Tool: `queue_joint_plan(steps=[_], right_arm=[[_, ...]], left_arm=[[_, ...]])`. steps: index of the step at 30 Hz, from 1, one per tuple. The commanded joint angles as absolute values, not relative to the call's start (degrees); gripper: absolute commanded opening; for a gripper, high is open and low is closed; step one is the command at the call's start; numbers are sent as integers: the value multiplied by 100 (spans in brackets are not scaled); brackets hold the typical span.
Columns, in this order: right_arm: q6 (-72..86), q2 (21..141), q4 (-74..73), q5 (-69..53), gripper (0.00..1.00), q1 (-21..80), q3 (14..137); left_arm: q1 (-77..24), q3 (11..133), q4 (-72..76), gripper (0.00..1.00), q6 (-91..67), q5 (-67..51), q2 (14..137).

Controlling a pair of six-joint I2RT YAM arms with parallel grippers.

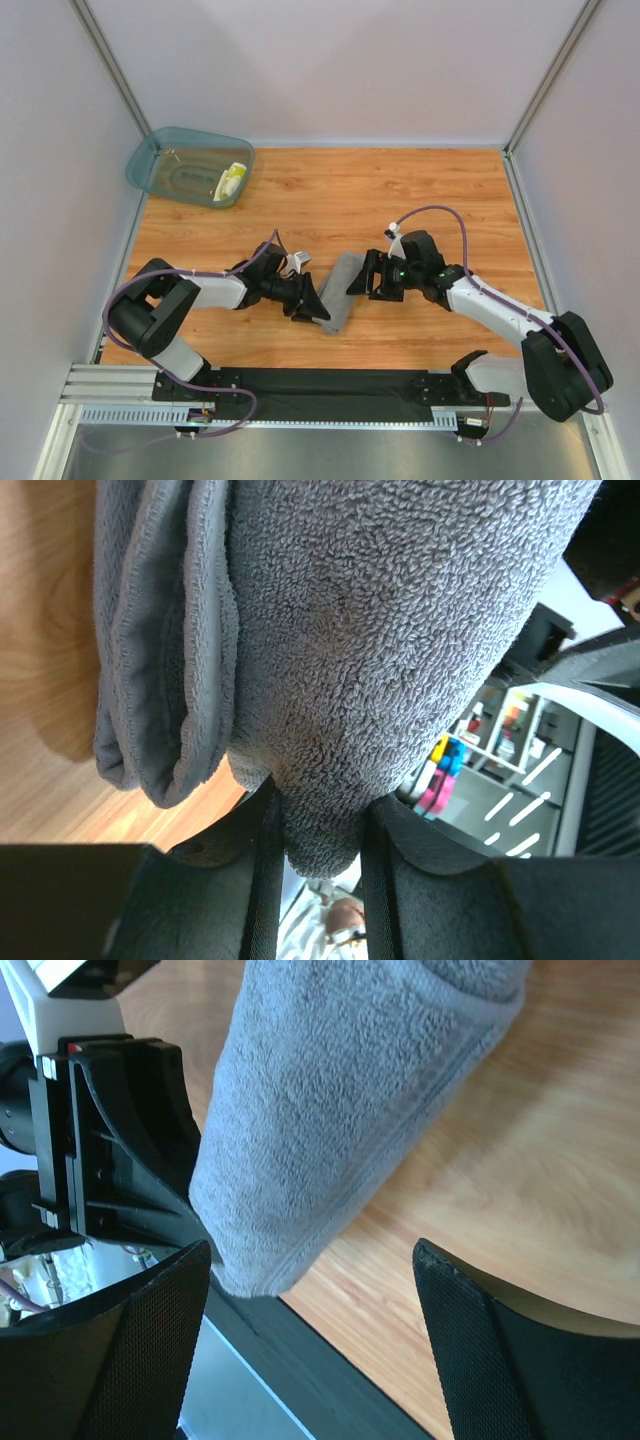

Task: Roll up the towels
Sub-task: Roll the towel

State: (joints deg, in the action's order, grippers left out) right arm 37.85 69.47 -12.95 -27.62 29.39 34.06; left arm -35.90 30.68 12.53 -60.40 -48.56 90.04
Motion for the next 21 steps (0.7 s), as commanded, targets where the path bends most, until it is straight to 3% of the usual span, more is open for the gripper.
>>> queue_joint_plan(steps=[1,21], right_arm=[[4078,7312,-221,-2900,83,3006,3384],[4588,9184,1564,-2663,81,3629,3358]], left_arm=[[-3454,2927,1889,21,-6363,-4957,9202],[-2953,2330,3533,22,-7075,-5607,9870]])
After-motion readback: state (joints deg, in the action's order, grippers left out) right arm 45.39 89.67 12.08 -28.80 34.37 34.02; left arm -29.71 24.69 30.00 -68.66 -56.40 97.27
